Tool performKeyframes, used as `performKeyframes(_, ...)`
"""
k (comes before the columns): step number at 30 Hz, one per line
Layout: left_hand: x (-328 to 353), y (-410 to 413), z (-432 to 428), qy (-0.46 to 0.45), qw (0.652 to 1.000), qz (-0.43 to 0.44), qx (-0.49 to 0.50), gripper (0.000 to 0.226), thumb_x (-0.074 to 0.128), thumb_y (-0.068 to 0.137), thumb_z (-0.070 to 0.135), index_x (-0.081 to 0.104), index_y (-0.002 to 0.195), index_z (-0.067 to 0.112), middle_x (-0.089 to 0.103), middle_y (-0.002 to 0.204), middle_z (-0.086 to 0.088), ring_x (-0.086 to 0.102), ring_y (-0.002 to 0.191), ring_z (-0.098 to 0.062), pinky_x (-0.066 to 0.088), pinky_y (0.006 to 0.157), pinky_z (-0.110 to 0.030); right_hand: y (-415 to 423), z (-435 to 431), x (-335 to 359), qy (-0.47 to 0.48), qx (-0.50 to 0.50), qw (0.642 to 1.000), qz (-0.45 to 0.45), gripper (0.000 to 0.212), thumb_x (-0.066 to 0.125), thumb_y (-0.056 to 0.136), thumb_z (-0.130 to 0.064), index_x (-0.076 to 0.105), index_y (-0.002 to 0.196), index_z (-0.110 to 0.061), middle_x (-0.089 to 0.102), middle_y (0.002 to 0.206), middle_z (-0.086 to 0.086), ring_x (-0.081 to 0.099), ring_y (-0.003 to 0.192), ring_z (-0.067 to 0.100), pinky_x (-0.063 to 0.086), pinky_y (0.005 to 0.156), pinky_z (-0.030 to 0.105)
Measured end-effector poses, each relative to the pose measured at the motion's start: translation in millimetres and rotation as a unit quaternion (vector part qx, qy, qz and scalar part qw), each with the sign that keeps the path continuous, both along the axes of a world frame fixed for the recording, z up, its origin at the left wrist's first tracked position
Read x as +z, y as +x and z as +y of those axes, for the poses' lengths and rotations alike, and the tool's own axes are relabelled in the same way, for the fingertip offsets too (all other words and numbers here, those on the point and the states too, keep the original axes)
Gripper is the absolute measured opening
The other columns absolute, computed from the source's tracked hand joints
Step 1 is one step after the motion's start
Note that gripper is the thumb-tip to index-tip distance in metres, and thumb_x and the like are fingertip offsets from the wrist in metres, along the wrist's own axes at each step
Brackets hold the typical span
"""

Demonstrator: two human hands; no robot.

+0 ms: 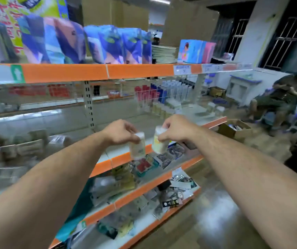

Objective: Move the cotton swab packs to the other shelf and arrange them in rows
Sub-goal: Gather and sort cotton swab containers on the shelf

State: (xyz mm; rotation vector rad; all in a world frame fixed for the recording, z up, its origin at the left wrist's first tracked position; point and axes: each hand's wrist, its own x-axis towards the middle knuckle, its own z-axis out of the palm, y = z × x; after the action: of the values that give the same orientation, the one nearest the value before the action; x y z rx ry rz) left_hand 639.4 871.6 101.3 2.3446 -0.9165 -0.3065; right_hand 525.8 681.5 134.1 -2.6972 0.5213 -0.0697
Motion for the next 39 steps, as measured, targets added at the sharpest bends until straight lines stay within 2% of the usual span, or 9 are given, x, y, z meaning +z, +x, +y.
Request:
performKeyframes(5, 1.2, -28.6, -116.2, 0.017, 0.998, -0.003, -0.066, 0.035, 0.076, 0.08, 0.032, 0.072, 0.115, 0.025, 0.066, 0.103, 0.004, 0.057, 0.09, -0.014, 0.039, 0.075, -0.021, -51.2, -93.7, -0.1, 0.002, -0.066, 0.998, 0.005, 0.027, 0.081, 0.066, -0.035, 0.064, 0.071, -0.014, 0.056, 0.063, -0.002, 0.051, 0.054, 0.015, 0.037, 0.047, 0.025)
performKeyframes(9, -2.4, -35.0, -197.0, 0.013, 0.994, -0.002, -0.11, 0.032, 0.077, 0.08, 0.033, 0.072, 0.111, 0.029, 0.066, 0.106, 0.004, 0.059, 0.093, -0.014, 0.045, 0.079, -0.024, -70.1, -161.1, -6.9, -0.022, -0.101, 0.995, -0.006, 0.034, 0.079, 0.061, -0.042, 0.068, 0.077, -0.013, 0.064, 0.072, -0.002, 0.062, 0.071, 0.018, 0.052, 0.062, 0.036)
performKeyframes(13, -15.3, -23.9, -270.0, -0.003, 0.991, 0.01, -0.134, 0.03, 0.076, 0.078, 0.032, 0.074, 0.107, 0.027, 0.068, 0.102, 0.002, 0.061, 0.088, -0.015, 0.041, 0.068, -0.021, -72.2, -222.4, -12.5, -0.031, -0.13, 0.991, -0.007, 0.032, 0.079, 0.065, -0.041, 0.058, 0.066, -0.017, 0.054, 0.066, -0.007, 0.054, 0.061, 0.011, 0.039, 0.051, 0.029)
performKeyframes(18, -20.6, 13.1, -345.2, -0.012, 0.99, 0.015, -0.139, 0.033, 0.077, 0.077, 0.034, 0.073, 0.11, 0.027, 0.068, 0.107, 0.002, 0.06, 0.09, -0.014, 0.04, 0.072, -0.02, -38.3, -296.6, -13.8, -0.028, -0.152, 0.988, -0.006, 0.03, 0.079, 0.065, -0.045, 0.065, 0.084, -0.026, 0.059, 0.08, -0.008, 0.056, 0.065, 0.005, 0.037, 0.049, 0.02)
performKeyframes(23, -13.5, 62.5, -395.8, -0.014, 0.991, 0.034, -0.129, 0.038, 0.078, 0.077, 0.034, 0.071, 0.113, 0.026, 0.063, 0.112, 0.0, 0.059, 0.096, -0.016, 0.044, 0.078, -0.023, 14.4, -344.4, -3.3, -0.053, -0.143, 0.988, -0.006, 0.059, 0.077, 0.07, -0.045, 0.064, 0.122, -0.021, 0.062, 0.119, -0.002, 0.056, 0.093, 0.013, 0.042, 0.069, 0.023)
performKeyframes(26, -13.7, 90.9, -409.7, -0.008, 0.993, 0.036, -0.113, 0.035, 0.078, 0.078, 0.035, 0.07, 0.111, 0.027, 0.065, 0.115, 0.001, 0.06, 0.097, -0.016, 0.051, 0.083, -0.027, 56.2, -363.9, -6.3, -0.042, -0.117, 0.992, -0.006, 0.06, 0.078, 0.07, -0.046, 0.064, 0.123, -0.023, 0.062, 0.121, -0.003, 0.055, 0.088, 0.013, 0.044, 0.067, 0.024)
performKeyframes(30, -16.3, 124.6, -409.3, 0.035, 0.996, 0.005, -0.08, 0.042, 0.075, 0.08, 0.04, 0.068, 0.12, 0.03, 0.059, 0.119, 0.005, 0.056, 0.104, -0.015, 0.043, 0.08, -0.024, 114.4, -381.1, -14.9, -0.05, -0.054, 0.997, 0.016, 0.061, 0.076, 0.066, -0.051, 0.064, 0.12, -0.027, 0.062, 0.119, -0.005, 0.061, 0.097, 0.015, 0.053, 0.085, 0.031)
performKeyframes(35, -21.1, 163.0, -381.8, 0.084, 0.994, -0.062, 0.024, 0.042, 0.076, 0.079, 0.04, 0.07, 0.119, 0.03, 0.062, 0.131, 0.003, 0.052, 0.123, -0.015, 0.031, 0.086, -0.02, 189.0, -379.0, -15.3, -0.095, 0.103, 0.989, 0.036, 0.029, 0.072, 0.073, -0.053, 0.066, 0.081, -0.026, 0.063, 0.085, -0.005, 0.056, 0.076, 0.014, 0.04, 0.056, 0.021)
performKeyframes(39, -19.8, 172.9, -345.5, 0.091, 0.985, -0.029, 0.146, 0.042, 0.078, 0.076, 0.04, 0.071, 0.117, 0.031, 0.063, 0.128, 0.004, 0.053, 0.118, -0.015, 0.035, 0.086, -0.022, 233.5, -368.9, -23.0, -0.054, 0.209, 0.976, 0.014, 0.038, 0.067, 0.075, -0.056, 0.066, 0.076, -0.017, 0.062, 0.078, -0.003, 0.057, 0.074, 0.015, 0.044, 0.061, 0.03)
